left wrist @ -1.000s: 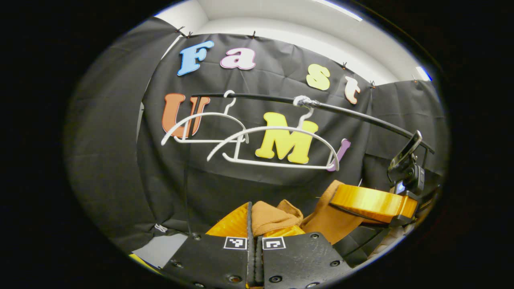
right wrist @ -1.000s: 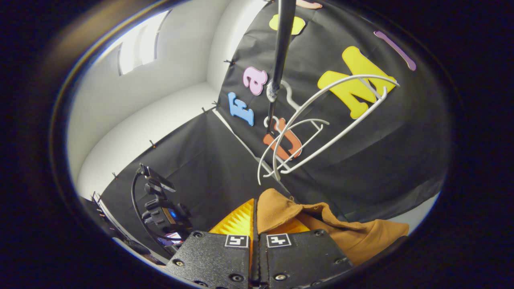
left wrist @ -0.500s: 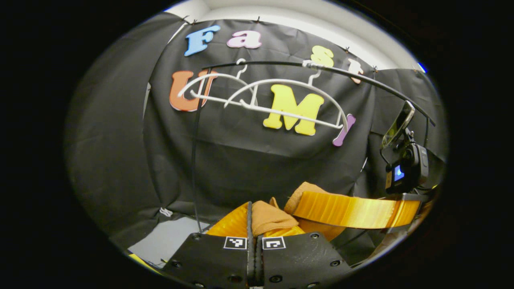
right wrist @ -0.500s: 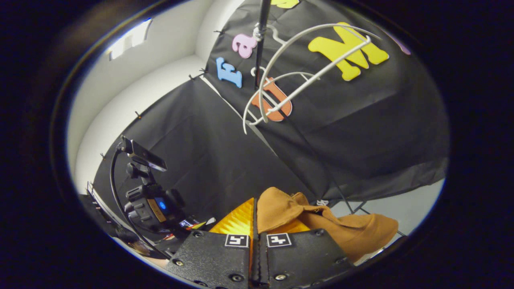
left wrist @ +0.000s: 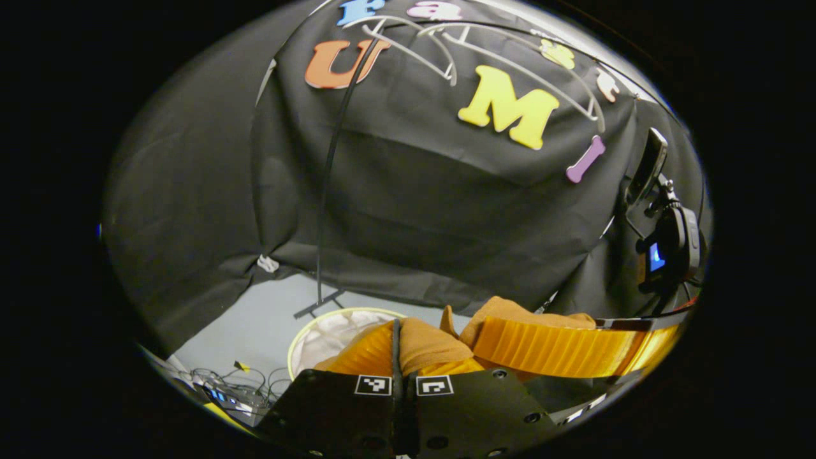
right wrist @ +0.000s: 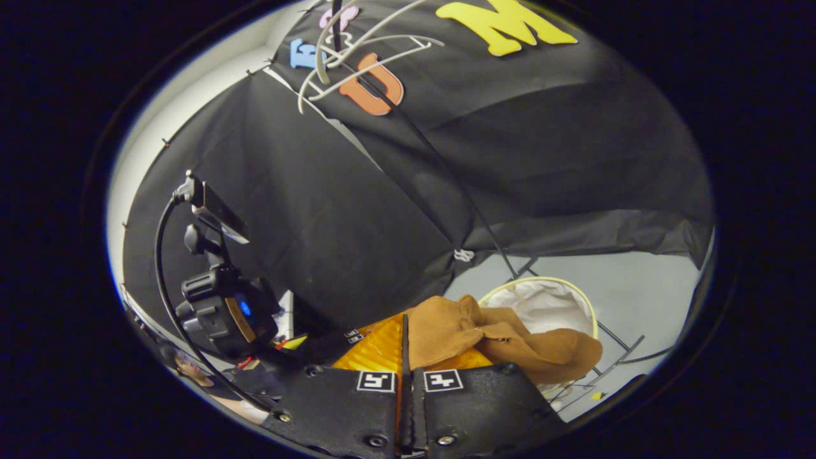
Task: Grasp the clothes on the hanger with both hands and then place them into the laundry hamper below.
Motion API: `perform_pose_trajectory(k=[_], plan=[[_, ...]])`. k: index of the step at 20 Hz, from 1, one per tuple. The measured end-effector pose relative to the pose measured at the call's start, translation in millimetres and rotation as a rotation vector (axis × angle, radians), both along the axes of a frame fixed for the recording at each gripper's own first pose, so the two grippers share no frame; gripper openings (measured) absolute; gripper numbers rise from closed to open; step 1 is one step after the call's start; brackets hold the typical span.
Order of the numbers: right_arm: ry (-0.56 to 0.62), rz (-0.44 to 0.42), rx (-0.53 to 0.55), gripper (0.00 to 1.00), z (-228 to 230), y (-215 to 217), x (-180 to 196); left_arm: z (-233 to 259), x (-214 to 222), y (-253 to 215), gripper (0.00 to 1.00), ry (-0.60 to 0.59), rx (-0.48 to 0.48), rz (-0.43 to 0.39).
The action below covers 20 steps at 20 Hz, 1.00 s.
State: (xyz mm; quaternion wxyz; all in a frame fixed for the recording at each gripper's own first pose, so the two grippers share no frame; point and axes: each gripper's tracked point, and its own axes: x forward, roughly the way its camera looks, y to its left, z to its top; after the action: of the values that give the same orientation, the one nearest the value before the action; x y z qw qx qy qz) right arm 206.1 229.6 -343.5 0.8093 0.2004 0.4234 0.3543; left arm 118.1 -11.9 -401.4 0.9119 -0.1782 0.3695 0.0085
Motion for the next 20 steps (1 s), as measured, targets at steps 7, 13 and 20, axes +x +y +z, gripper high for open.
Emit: perform_pose_trajectory(k=[7,13,20], plan=[[0.144,0.005,-0.175,0.04,-84.0,-22.8,-14.6,-68.6,-32.3,-11.3,0.0,0.158,-0.013,0.013],[0.216,-0.034,-0.273,0.04,-122.9,-50.9,-10.0,-92.9,-57.0,2.9,0.07,0.263,0.016,0.025],[0.165,-0.052,-0.312,0.25,-122.9,-52.4,1.4,-88.0,-50.1,24.3,0.71,0.246,0.084,0.017]])
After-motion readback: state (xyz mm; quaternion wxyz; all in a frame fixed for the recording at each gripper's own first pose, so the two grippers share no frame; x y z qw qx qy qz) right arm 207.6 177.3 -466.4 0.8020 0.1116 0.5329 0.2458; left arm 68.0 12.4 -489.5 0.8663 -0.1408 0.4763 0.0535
